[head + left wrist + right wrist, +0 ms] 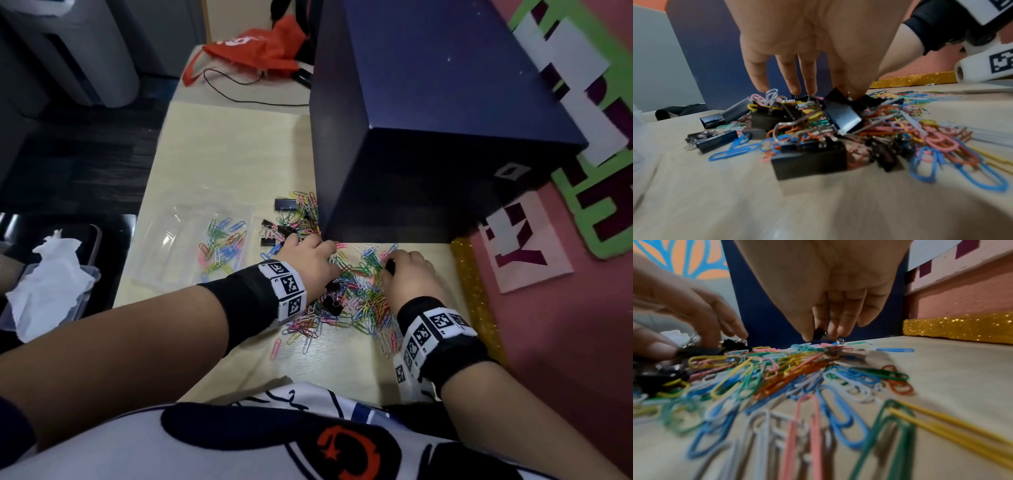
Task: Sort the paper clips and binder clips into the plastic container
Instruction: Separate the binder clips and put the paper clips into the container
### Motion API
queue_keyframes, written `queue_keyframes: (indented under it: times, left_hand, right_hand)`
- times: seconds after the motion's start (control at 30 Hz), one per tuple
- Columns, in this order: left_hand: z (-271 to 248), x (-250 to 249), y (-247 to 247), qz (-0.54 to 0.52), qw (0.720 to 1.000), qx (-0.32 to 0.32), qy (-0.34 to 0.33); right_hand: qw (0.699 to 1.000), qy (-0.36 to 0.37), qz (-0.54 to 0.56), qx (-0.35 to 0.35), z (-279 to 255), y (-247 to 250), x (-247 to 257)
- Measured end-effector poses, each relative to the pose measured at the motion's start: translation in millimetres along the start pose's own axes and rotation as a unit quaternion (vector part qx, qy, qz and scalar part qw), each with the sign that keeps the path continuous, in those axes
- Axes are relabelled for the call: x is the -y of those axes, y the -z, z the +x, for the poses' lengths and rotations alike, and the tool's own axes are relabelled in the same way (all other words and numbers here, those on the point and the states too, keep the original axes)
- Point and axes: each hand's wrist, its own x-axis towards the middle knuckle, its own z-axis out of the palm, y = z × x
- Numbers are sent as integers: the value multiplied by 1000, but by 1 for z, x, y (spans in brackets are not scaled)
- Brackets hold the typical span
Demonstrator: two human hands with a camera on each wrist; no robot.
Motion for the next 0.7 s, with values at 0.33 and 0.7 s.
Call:
queue_keyframes:
  times: [0.33,0.7]
  left_hand:
    - [1,-4,-2,-8,998,-14,-59]
    - [-1,-9,4,24,998,29,-57]
  right_hand:
    - [997,-6,62,46,14,14,-3]
    - [985,100,90,108,-15,-13,13]
